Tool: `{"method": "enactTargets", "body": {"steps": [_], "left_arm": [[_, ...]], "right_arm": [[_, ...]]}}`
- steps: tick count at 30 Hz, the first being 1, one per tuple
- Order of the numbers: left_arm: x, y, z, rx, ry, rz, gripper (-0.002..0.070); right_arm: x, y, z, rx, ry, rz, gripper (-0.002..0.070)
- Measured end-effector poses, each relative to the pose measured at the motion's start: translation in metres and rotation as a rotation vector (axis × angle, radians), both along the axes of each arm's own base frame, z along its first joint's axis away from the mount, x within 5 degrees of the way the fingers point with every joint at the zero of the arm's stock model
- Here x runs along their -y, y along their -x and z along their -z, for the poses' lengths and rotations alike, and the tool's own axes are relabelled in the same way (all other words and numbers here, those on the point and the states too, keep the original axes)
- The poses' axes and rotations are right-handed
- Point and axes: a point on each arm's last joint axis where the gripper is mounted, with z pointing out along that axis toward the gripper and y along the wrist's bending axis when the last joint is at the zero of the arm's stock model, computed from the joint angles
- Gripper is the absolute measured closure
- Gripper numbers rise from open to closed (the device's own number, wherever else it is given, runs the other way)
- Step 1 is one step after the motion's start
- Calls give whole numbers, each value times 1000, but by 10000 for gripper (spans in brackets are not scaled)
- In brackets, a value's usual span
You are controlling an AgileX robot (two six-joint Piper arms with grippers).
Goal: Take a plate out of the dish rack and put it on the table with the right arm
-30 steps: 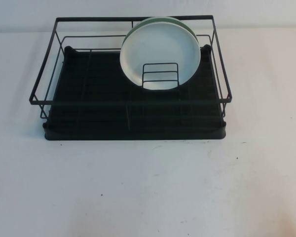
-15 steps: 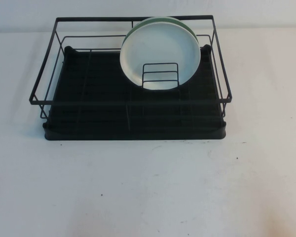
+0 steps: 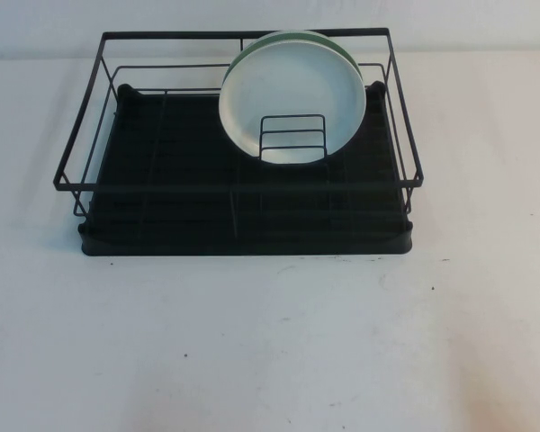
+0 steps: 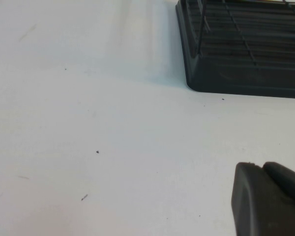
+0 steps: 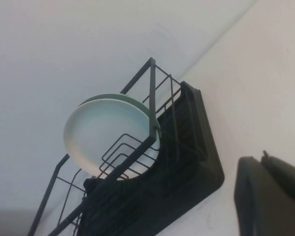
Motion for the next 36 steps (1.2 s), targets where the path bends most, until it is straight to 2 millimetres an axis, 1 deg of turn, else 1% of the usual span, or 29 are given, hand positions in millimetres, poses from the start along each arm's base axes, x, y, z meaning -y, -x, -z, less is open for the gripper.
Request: {"method": "enactTargets", "body": {"steps": [2,4,5,7,9,11,14,17,19,20,25,29,32,34,36], "left_arm": [[0,0,0,0,0,0,679],[0,0,0,0,0,0,679],[0,0,0,0,0,0,679],[0,0,0,0,0,0,679],[0,0,0,0,0,0,679],[0,0,0,0,0,0,679],[0,0,0,0,0,0,679],[0,0,0,0,0,0,679],[0,0,0,0,0,0,679],[0,0,0,0,0,0,679],[0,0,0,0,0,0,679],[0,0,0,0,0,0,679],[0,0,0,0,0,0,679],[0,0,0,0,0,0,679],[0,0,0,0,0,0,679]], "right_arm": [[-1,0,1,-10,-19,-16,694],[-5,1,1,-24,9,-58,694],[-7,3,-2,-22,32,-85,694],[-10,4,-15,-7,80,-115,694],[-11,1,-35,-6,144,-127,694],[-13,-7,-54,-48,239,-159,694],[-18,-28,-81,-138,399,-249,694],[-22,-60,-95,-237,507,-344,694],[-24,-87,-102,-269,568,-387,694],[-25,-97,-105,-273,589,-403,694],[-31,-169,-126,-237,662,-468,694],[-40,-222,-133,-221,680,-507,694],[-56,-261,-136,-204,701,-558,694],[-72,-284,-137,-180,728,-601,694],[-90,-301,-137,-155,760,-648,694]]}}
